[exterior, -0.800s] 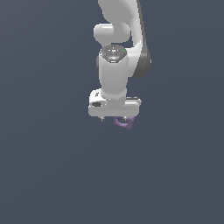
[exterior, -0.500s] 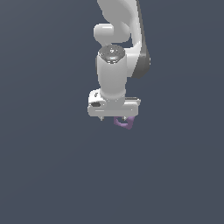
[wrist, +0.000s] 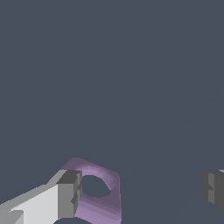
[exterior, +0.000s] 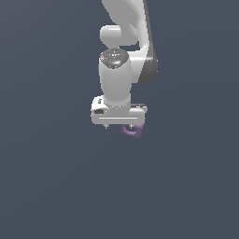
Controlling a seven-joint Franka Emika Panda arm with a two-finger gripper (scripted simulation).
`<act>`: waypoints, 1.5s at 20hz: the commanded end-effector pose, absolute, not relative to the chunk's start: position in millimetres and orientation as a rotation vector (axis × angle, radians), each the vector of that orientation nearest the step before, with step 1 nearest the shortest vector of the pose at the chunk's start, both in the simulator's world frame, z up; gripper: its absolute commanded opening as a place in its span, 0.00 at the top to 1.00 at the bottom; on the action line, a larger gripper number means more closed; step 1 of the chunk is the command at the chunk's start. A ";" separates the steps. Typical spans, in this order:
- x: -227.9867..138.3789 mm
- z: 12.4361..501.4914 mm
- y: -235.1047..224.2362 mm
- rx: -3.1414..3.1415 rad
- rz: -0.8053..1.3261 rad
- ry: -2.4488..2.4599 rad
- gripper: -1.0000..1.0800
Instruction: Pick up the object and move it to a goal position.
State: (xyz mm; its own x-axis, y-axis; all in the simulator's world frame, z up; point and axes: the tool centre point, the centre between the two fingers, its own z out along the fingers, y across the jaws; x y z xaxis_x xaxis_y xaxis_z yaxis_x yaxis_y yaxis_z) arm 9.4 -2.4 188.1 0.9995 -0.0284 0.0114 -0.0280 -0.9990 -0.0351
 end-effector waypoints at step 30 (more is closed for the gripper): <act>-44.4 159.1 43.8 -2.938 -0.011 -1.076 0.04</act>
State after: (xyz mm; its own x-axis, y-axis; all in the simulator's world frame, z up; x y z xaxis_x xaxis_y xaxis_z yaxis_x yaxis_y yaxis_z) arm -40.5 40.9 160.8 0.7946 0.6071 0.0119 0.6072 -0.7945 -0.0116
